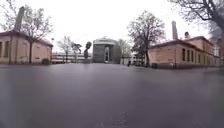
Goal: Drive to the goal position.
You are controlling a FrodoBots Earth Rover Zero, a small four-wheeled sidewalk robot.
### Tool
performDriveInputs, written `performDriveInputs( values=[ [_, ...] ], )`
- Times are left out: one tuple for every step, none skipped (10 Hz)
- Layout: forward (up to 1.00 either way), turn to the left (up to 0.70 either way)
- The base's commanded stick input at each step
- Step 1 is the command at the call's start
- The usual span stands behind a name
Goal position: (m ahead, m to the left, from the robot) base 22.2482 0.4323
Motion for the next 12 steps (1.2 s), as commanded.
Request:
performDriveInputs(
  values=[
    [1.00,0.00],
    [1.00,0.00],
    [1.00,0.00],
    [1.00,0.00],
    [1.00,0.00],
    [1.00,0.00],
    [1.00,0.00],
    [1.00,0.00],
    [1.00,0.00],
    [1.00,0.00],
    [1.00,0.00],
    [1.00,0.00]
  ],
)
